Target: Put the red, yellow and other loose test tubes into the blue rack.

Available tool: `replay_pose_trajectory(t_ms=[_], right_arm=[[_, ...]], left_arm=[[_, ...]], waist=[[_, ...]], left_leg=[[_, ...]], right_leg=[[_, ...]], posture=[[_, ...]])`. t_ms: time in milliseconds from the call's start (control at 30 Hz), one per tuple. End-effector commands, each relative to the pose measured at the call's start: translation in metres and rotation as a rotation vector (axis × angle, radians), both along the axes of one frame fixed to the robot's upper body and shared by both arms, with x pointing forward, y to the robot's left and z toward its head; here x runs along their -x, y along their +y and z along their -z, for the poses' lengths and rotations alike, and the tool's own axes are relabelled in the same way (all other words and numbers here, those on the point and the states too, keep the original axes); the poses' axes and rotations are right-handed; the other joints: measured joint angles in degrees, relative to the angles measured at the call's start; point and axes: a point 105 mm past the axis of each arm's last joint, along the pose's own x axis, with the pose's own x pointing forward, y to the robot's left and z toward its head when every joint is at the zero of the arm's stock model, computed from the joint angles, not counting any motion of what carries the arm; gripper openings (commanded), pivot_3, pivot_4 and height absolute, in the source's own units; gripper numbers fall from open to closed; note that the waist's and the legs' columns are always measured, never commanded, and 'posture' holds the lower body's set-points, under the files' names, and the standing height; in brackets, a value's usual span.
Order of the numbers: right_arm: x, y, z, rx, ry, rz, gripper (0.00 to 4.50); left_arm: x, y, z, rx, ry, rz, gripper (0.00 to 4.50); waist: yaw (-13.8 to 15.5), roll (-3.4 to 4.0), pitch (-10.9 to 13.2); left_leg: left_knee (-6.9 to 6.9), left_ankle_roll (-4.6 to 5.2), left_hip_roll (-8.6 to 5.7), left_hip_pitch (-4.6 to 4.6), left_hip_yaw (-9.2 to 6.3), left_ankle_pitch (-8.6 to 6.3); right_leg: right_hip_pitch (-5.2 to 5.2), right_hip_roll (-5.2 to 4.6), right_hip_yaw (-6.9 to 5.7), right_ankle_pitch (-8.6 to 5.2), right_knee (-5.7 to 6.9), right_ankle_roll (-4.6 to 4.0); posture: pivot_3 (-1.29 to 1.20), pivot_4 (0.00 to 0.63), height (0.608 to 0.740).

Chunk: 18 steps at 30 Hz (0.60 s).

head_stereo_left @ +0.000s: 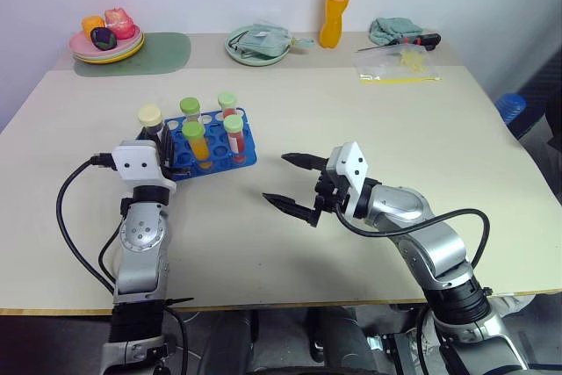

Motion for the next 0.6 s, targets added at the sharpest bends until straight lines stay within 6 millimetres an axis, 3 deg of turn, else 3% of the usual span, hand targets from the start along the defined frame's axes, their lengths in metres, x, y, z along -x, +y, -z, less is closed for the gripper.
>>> replay_pose_trajectory(t_ms=[33,267,600], right_arm=[[0.004,0.0,-0.013,-0.02,-0.052,-0.01,4.5],[0.004,0.0,-0.012,-0.021,-0.048,-0.013,4.5],[0.005,0.001,-0.012,-0.025,-0.045,-0.015,4.5]], left_arm=[[0.005,0.001,-0.002,-0.003,-0.014,-0.007,0.75],[0.011,0.013,-0.002,-0.03,-0.01,-0.059,0.75],[0.007,0.014,0.001,-0.044,0.0,-0.066,0.75]], waist=[[-0.01,0.0,0.0],[-0.04,0.0,0.0],[-0.05,0.0,0.0]], left_leg=[[0.0,0.0,0.0,0.0,0.0,0.0],[0.0,0.01,0.02,0.01,-0.01,-0.01],[0.0,0.01,0.02,0.01,-0.01,-0.01]], right_leg=[[0.0,0.0,0.0,0.0,0.0,0.0],[0.0,0.0,0.0,0.0,0.0,0.0],[0.0,0.01,0.0,0.0,0.0,0.0]], posture=[[0.0,0.15,0.74],[0.0,0.15,0.74],[0.0,0.15,0.74]])
